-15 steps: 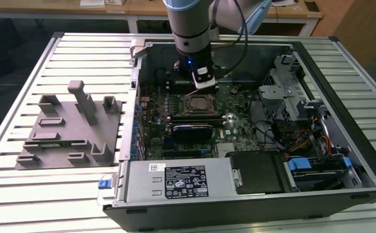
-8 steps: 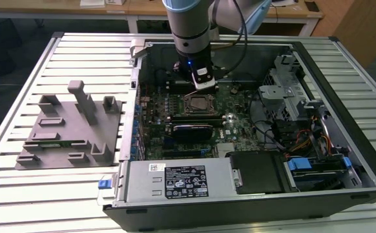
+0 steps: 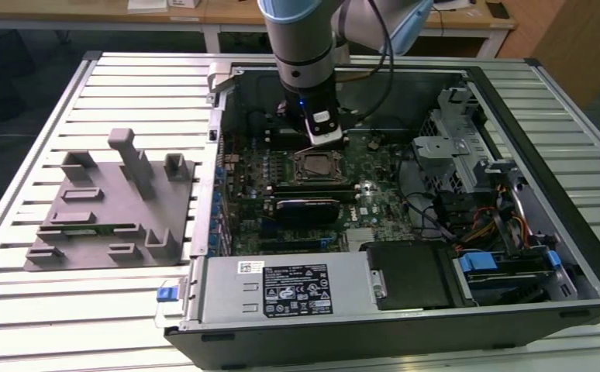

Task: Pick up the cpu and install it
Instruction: 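Install the first cpu locking lever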

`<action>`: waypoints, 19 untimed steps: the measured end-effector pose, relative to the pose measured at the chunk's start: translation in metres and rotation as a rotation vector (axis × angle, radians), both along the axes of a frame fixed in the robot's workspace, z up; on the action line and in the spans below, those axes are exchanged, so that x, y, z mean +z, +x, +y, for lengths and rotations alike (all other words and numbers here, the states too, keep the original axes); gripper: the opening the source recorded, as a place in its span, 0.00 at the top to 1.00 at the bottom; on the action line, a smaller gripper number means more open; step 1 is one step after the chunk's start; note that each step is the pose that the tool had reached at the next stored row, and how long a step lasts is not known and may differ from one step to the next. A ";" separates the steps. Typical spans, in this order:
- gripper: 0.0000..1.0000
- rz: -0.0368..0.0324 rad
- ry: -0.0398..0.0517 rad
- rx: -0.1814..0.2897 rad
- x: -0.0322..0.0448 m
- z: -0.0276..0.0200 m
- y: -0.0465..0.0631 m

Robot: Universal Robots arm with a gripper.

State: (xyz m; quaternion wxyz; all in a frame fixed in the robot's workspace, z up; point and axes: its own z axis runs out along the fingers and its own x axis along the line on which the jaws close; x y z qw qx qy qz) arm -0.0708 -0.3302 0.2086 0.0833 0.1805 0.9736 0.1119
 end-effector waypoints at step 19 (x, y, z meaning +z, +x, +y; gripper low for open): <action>0.89 -0.0001 -0.0460 -0.004 -0.0075 0.0071 0.000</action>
